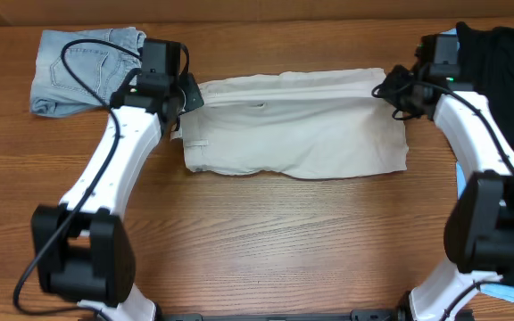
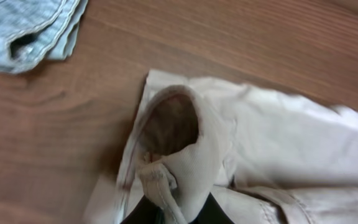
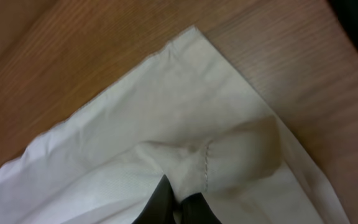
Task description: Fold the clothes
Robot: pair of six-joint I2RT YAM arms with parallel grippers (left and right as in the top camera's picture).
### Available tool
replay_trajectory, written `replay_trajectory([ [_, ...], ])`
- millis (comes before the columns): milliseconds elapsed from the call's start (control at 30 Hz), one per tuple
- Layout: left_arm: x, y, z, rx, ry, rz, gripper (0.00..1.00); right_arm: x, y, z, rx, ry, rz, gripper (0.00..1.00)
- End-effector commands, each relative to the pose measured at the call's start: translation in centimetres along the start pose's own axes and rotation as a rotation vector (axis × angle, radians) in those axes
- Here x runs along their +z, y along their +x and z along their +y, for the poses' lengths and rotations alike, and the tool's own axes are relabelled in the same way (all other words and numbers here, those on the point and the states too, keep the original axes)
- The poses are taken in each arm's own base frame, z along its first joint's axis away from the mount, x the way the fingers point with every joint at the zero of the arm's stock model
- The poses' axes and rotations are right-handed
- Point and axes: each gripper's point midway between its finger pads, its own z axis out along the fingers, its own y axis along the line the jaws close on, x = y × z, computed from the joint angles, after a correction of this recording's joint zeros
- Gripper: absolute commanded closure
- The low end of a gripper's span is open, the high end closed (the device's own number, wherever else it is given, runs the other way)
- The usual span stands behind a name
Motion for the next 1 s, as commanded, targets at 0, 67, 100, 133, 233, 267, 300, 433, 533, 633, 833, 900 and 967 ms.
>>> replay_trajectory([
  [0, 3.4, -1.5, 4.0, -0.014, -0.154, -0.068, 0.9, 2.4, -1.9, -2.9, 0.006, 0.124, -0.089, 0.96],
  [67, 4.8, -1.9, 3.8, -0.018, -0.142, -0.093, 0.91, 3.6, -2.1, -2.7, 0.005, 0.113, -0.102, 0.96],
  [100, 5.3, -2.2, 3.6, -0.02, -0.134, -0.108, 0.91, 4.1, -2.2, -2.7, 0.005, 0.109, -0.109, 0.96],
  [133, 5.7, -2.5, 3.4, -0.022, -0.126, -0.123, 0.91, 4.3, -2.3, -2.7, 0.004, 0.106, -0.115, 0.96],
  [233, 6.4, -4.2, 2.6, -0.032, -0.087, -0.202, 0.53, 5.3, -3.6, -2.2, -0.001, 0.075, -0.173, 0.59],
  [267, 6.4, -4.6, 2.4, -0.034, -0.079, -0.218, 0.2, 5.2, -4.0, -2.0, -0.003, 0.066, -0.188, 0.24],
  [300, 6.3, -4.9, 2.2, -0.035, -0.074, -0.228, 0.0, 5.2, -4.1, -1.8, -0.004, 0.062, -0.195, 0.0],
  [433, 5.4, -5.2, 1.9, -0.03, -0.063, -0.212, 0.0, 4.0, -4.1, -2.0, -0.002, 0.074, -0.179, 0.0],
  [533, 3.9, -4.5, 1.2, -0.013, -0.036, -0.139, 0.0, 2.3, -3.3, -2.2, -0.002, 0.097, -0.139, 0.0],
  [633, 1.8, -2.7, 1.0, 0.063, -0.032, -0.017, 0.0, 0.3, -1.7, -2.3, -0.052, 0.113, -0.064, 0.0],
  [833, 0.5, 1.3, 3.0, 0.084, -0.11, 0.172, 0.0, -0.1, 1.0, -3.3, -0.123, 0.157, 0.048, 0.0],
  [900, 0.5, 1.2, 2.9, 0.109, -0.107, 0.169, 0.0, -0.2, 1.2, -3.5, -0.121, 0.161, 0.058, 0.0],
  [967, 0.6, 0.0, 2.4, 0.132, -0.087, 0.125, 0.0, -0.1, 1.3, -3.4, -0.121, 0.159, 0.059, 0.0],
])
